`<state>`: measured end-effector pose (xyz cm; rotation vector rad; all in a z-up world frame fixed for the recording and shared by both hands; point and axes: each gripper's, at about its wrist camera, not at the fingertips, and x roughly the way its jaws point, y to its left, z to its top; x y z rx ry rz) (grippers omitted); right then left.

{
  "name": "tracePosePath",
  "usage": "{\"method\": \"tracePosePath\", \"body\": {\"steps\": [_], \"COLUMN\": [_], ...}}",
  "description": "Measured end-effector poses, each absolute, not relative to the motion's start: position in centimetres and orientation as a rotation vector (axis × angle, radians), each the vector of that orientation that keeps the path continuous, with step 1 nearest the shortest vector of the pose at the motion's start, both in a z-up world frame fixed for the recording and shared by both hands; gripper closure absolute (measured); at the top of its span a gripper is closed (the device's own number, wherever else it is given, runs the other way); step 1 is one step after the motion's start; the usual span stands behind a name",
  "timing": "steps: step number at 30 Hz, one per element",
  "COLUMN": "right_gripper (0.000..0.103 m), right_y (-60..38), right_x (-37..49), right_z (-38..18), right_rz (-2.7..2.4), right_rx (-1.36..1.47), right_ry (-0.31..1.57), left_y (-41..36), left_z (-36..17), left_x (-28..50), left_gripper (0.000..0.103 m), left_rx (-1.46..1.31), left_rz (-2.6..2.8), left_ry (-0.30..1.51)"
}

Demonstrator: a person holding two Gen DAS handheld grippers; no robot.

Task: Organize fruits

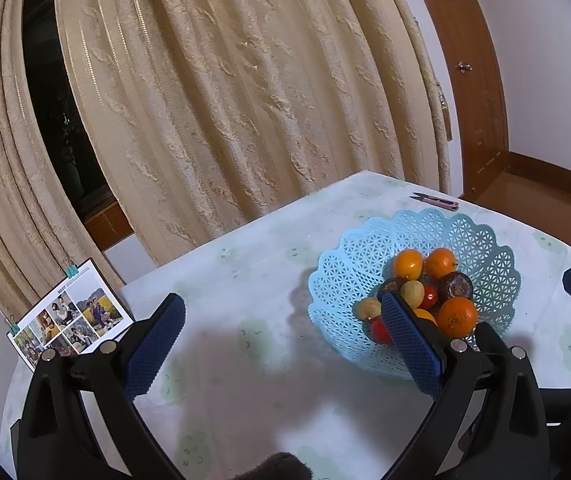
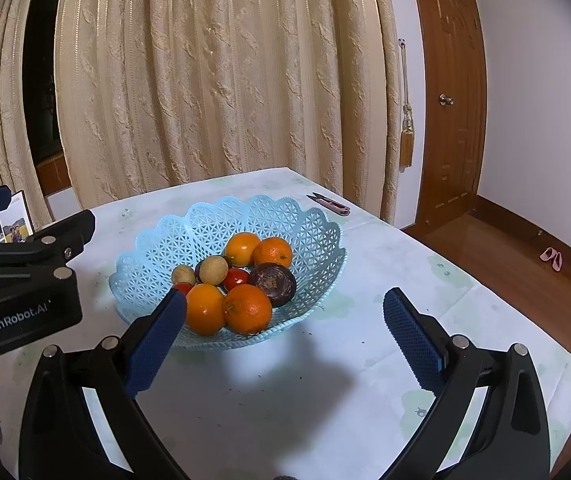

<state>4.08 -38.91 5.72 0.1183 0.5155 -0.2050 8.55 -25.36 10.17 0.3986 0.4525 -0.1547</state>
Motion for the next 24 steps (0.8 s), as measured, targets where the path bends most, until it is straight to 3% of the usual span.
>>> {"method": "tracePosePath", "body": {"steps": [17, 24], "right_gripper": [0.003, 0.003], "right_y": [-39.5, -38.4], "right_x": [3.8, 3.6], "right_z": [5.5, 5.4], "right_rz": [-0.2, -0.114], "right_rx": [0.125, 0.136], "right_ry": [0.535, 0.59], "left_y": [-26.2, -22.8], "left_z": [9.8, 8.7], "left_x": [8.5, 9.2], "left_gripper": [0.005, 0.005], "left_rx": [0.41, 0.333], "left_rz": [-0.189, -0.182], "left_ry": [0.47, 0.599]}}
